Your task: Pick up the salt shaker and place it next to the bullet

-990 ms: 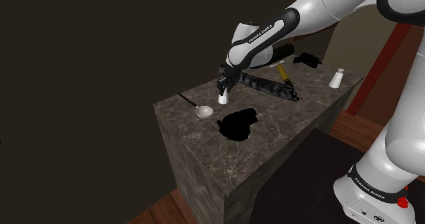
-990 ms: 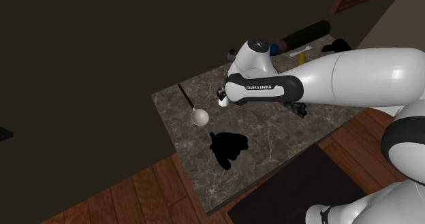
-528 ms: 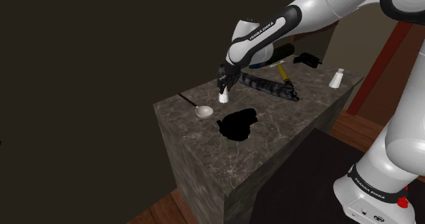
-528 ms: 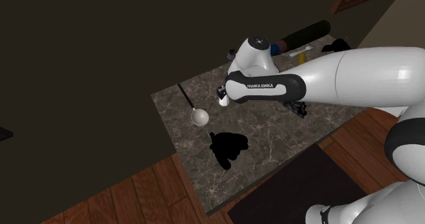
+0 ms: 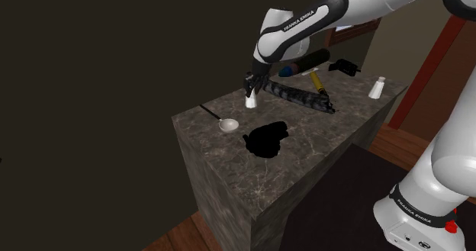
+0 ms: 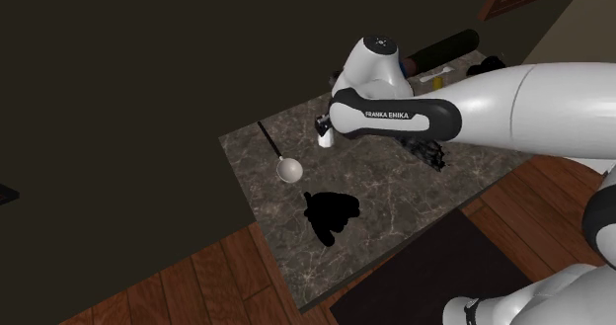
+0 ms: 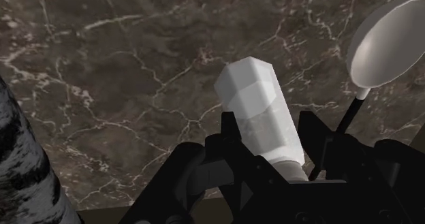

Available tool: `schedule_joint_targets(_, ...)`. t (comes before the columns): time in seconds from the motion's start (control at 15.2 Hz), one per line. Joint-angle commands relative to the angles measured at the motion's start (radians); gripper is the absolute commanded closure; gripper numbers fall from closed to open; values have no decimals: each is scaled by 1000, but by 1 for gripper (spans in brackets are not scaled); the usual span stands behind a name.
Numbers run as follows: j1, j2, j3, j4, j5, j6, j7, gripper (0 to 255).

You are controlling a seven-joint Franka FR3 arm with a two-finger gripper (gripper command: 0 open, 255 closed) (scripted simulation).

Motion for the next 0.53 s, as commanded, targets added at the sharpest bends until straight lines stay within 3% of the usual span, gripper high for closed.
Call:
schedule_joint_targets(0.0,0,-12,-1,15,-4,-27,5,255)
schedule_joint_targets(0.46,-1,-52,-3,61,-15,-114,20,255)
